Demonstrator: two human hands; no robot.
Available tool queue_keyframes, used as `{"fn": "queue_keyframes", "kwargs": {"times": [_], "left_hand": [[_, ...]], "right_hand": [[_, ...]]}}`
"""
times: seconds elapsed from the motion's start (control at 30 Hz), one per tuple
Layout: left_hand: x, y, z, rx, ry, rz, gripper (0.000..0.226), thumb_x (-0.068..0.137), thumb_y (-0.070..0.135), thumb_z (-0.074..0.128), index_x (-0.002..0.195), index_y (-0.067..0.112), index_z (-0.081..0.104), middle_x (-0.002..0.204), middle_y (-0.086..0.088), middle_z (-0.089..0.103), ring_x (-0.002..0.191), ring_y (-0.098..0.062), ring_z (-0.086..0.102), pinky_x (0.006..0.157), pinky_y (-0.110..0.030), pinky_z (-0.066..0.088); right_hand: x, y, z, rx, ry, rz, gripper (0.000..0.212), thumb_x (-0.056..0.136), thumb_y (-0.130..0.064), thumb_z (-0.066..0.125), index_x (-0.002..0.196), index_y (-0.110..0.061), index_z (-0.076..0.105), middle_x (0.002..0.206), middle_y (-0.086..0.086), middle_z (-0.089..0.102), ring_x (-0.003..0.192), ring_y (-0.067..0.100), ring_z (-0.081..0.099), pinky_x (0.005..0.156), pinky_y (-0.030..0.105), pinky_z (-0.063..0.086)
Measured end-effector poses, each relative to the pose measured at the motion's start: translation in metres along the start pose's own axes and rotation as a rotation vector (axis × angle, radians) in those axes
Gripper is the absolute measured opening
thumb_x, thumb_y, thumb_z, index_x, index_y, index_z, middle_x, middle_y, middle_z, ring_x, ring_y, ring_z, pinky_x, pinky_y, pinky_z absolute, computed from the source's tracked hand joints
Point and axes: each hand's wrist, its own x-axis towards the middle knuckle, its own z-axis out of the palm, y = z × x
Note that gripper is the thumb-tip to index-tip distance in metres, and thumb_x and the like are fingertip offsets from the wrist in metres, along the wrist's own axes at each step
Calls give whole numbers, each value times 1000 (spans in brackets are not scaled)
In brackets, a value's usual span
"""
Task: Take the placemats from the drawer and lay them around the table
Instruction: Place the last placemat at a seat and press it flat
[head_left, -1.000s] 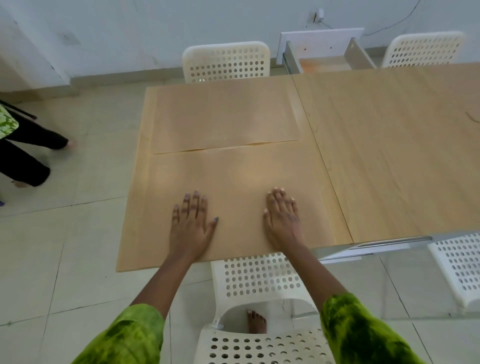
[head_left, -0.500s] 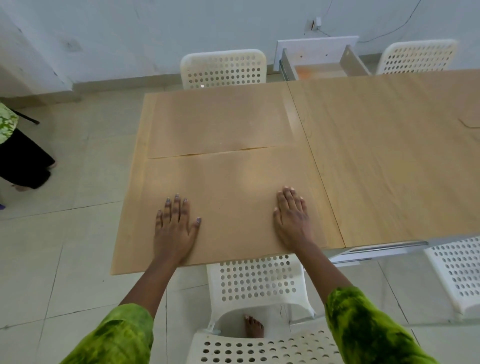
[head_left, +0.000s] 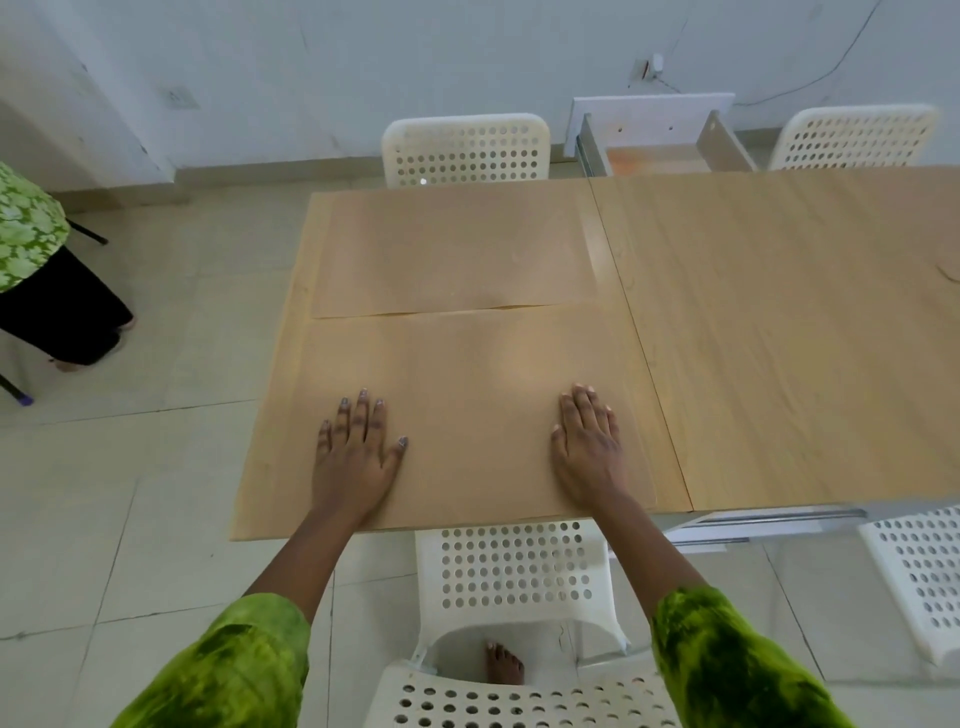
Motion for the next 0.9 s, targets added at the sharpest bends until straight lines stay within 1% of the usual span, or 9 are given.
{"fn": "queue_keyframes", "kwargs": {"times": [0.13,0.2,0.3,0.47,0.6,0.67,0.77,0.83,0.9], "left_hand": [[-1,0,-5,1,-54,2,88,76,64,-9,152,22,3,161,-2,-3,149,-24,-3,119,-42,2],[2,-1,-8,-8,-104,-4,75,87,62,3,152,23,1,161,-1,-7,149,-23,-7,120,-42,0],[6,-1,-20,-63,-174,-13,64,98,48,21,152,19,3,161,-2,-6,149,-22,-6,120,-41,2],[-4,0,-47,-261,-34,-21,58,100,38,29,150,12,17,160,-5,14,148,-20,8,119,-36,10],[-19,-17,-66,-436,35,-82,50,100,35,33,143,10,37,151,-7,38,140,-22,32,111,-36,29],[-27,-32,-74,-494,79,-123,46,99,35,35,137,10,46,143,-6,48,132,-23,42,104,-37,37],[-41,-67,-82,-580,131,-138,42,98,34,39,131,10,52,135,-5,56,124,-22,50,99,-37,41],[-50,-95,-88,-656,154,-139,40,98,32,40,128,10,54,131,-5,58,121,-22,52,98,-36,42],[-60,-128,-98,-732,176,-138,37,98,31,41,125,11,57,127,-4,60,117,-21,55,94,-33,42]], "right_hand": [[0,-1,-2,-20,-20,12,69,86,-38,12,149,-12,20,160,5,10,148,19,3,119,33,-2],[-1,-2,-3,-18,-24,20,66,89,-37,13,149,-12,21,160,5,11,148,18,3,119,32,-2],[0,-6,-6,28,-16,40,52,99,-29,27,147,-10,25,159,7,15,148,20,6,119,35,1],[-1,-33,-15,158,46,80,52,94,-22,39,145,-15,33,154,7,29,144,24,21,117,40,16],[-8,-76,-18,356,109,50,45,91,-14,43,135,-10,48,142,10,47,128,28,45,106,36,35],[-12,-101,-18,473,100,89,40,92,-10,42,131,-10,53,138,8,51,120,26,53,100,33,39],[-21,-145,-9,644,81,134,36,92,-7,42,123,-10,59,131,7,57,118,24,55,100,30,38],[-27,-174,-2,756,83,173,31,92,-6,41,113,-10,63,118,6,64,112,25,59,96,31,42],[-35,-208,4,868,76,201,25,92,-6,39,97,-14,63,96,1,65,94,25,63,82,31,45]]}}
